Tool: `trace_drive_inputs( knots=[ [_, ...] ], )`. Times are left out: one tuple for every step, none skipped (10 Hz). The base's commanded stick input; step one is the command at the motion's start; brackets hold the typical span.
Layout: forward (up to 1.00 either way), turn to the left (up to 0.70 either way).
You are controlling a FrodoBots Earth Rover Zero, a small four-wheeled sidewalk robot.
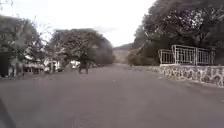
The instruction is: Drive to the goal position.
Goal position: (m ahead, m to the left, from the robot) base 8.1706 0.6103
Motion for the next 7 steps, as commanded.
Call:
trace_drive_inputs(
  knots=[
    [1.0,0.0],
    [1.0,0.0],
    [1.0,0.0],
    [1.0,0.0],
    [1.0,0.0],
    [1.0,0.0],
    [1.0,0.0]
  ],
)
